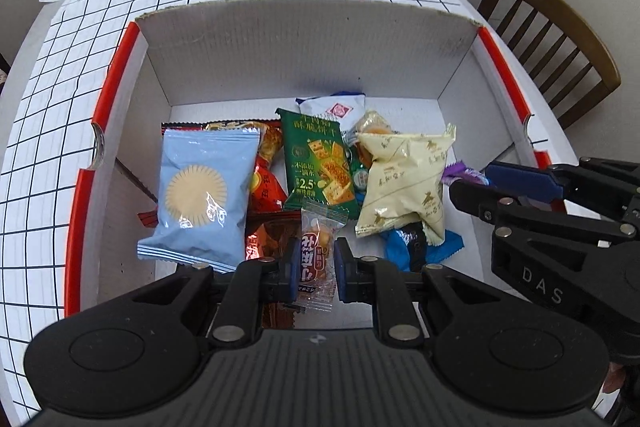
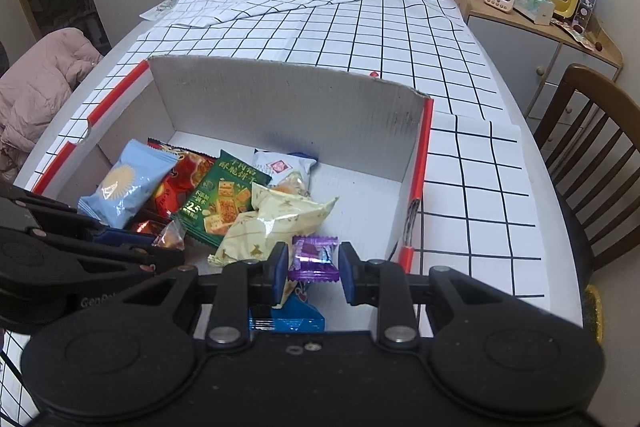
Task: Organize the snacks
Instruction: 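Open both tools to release the sausage stick and purple candy inside the box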
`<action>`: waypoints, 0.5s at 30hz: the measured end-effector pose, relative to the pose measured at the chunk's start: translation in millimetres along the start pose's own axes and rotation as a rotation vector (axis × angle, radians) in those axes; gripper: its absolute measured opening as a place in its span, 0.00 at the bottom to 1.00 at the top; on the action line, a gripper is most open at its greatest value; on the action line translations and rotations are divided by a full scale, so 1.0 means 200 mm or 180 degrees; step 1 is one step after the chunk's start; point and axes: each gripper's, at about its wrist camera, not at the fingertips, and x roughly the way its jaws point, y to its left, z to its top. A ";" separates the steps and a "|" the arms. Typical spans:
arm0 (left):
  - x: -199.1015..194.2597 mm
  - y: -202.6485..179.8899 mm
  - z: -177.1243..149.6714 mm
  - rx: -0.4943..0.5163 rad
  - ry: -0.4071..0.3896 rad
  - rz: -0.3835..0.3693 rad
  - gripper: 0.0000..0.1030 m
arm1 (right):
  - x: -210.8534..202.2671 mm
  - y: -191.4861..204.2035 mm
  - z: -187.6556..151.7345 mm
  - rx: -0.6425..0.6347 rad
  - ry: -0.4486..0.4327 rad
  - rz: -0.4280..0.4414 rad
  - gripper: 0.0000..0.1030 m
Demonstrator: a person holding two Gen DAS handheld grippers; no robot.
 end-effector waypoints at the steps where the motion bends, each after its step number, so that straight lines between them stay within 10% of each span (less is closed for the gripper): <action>1: 0.00 0.00 0.00 0.0001 0.0012 0.0009 0.16 | 0.00 0.00 0.00 0.0009 0.0011 -0.0007 0.24; 15: 0.00 -0.02 -0.04 -0.0014 0.0063 -0.0019 0.19 | -0.02 0.01 -0.02 0.0036 0.0037 -0.0005 0.30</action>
